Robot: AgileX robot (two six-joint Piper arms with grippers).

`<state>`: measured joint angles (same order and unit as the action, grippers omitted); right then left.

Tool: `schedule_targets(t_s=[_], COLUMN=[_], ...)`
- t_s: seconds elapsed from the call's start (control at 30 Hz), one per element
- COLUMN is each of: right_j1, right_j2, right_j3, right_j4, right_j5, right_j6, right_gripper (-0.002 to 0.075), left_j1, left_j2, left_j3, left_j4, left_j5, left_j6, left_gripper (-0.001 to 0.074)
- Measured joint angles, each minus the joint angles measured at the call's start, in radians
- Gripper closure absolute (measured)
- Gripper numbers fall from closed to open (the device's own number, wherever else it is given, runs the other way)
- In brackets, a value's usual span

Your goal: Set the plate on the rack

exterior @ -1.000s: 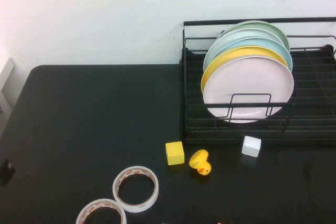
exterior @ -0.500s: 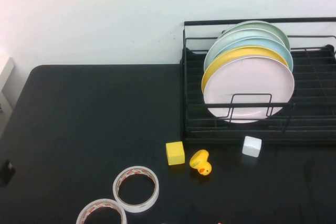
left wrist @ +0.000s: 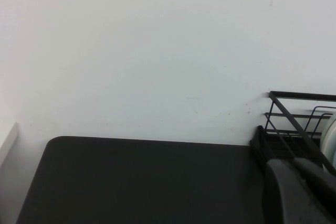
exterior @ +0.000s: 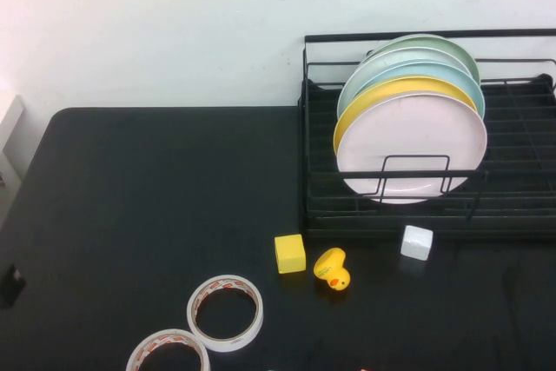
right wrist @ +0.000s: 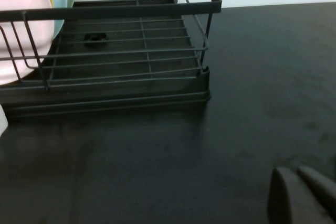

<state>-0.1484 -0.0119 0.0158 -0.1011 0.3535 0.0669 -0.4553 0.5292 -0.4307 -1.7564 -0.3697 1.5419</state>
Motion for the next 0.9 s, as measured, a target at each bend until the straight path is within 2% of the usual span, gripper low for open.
schedule_targets(t_s=[0.3,0.6,0.9], right_j1=[0.0,0.101,0.111], right_j2=[0.0,0.0,0.0], right_j3=[0.0,0.0,0.0], right_j4=[-0.003,-0.006,-0.041], right_j5=[0.0,0.0,0.0], right_j6=[0.008,0.01,0.01], right_gripper=[0.0728,0.0728,0.0728], left_j1=[0.0,0.0,0.0], left_j2=[0.0,0.0,0.0], left_j3=[0.0,0.0,0.0], left_j4=[0.0,0.0,0.0], left_j5=[0.0,0.0,0.0], left_j6=[0.0,0.0,0.0], left_gripper=[0.0738,0.0738,0.0738])
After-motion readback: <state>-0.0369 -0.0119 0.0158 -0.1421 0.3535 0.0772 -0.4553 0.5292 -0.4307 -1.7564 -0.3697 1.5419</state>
